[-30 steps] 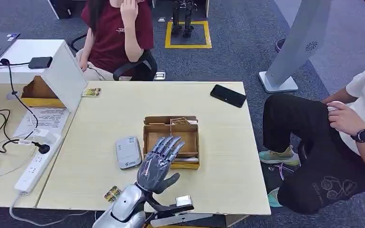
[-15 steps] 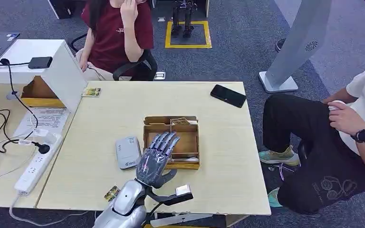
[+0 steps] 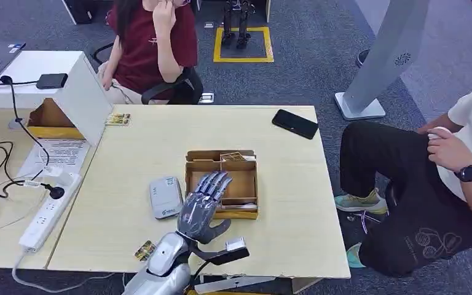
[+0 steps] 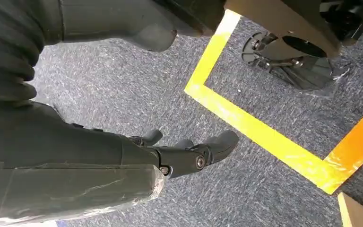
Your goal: Pass the card to the sensor for recognition and then transmit it.
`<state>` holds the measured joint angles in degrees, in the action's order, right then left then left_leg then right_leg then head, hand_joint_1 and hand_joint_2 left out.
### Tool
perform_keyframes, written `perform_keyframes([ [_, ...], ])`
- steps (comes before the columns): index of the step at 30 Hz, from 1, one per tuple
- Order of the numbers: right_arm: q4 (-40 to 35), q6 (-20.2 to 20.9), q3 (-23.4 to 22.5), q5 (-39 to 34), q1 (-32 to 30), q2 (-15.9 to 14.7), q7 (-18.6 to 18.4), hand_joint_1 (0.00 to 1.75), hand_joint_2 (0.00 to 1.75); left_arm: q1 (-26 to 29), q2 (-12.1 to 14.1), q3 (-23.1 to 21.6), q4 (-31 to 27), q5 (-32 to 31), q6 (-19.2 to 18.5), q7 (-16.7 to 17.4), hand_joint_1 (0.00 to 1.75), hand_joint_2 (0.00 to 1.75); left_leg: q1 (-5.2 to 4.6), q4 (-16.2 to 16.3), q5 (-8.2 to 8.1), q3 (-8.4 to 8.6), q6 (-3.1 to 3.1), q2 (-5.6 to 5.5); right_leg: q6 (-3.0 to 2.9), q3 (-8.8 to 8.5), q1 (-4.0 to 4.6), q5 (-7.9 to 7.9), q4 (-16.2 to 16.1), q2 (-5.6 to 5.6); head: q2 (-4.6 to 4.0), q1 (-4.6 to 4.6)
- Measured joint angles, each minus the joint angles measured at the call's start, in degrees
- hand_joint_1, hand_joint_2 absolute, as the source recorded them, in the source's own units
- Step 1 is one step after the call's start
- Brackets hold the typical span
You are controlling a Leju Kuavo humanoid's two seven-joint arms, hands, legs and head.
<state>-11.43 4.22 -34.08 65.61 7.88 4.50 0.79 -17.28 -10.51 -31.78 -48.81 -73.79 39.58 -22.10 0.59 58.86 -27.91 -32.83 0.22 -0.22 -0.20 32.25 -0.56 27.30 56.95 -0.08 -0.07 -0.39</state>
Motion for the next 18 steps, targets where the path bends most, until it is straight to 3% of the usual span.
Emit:
perform_keyframes([
  [18, 0.0, 0.0, 0.0, -0.1, 0.1, 0.1, 0.0, 0.00, 1.75, 0.0, -1.5, 0.0, 0.9, 1.0, 0.0, -1.2, 0.00, 1.75, 0.00, 0.0, 0.00, 0.00, 0.00, 0.00, 0.00, 0.00, 0.00, 0.00, 0.0, 0.00, 0.00, -0.02],
])
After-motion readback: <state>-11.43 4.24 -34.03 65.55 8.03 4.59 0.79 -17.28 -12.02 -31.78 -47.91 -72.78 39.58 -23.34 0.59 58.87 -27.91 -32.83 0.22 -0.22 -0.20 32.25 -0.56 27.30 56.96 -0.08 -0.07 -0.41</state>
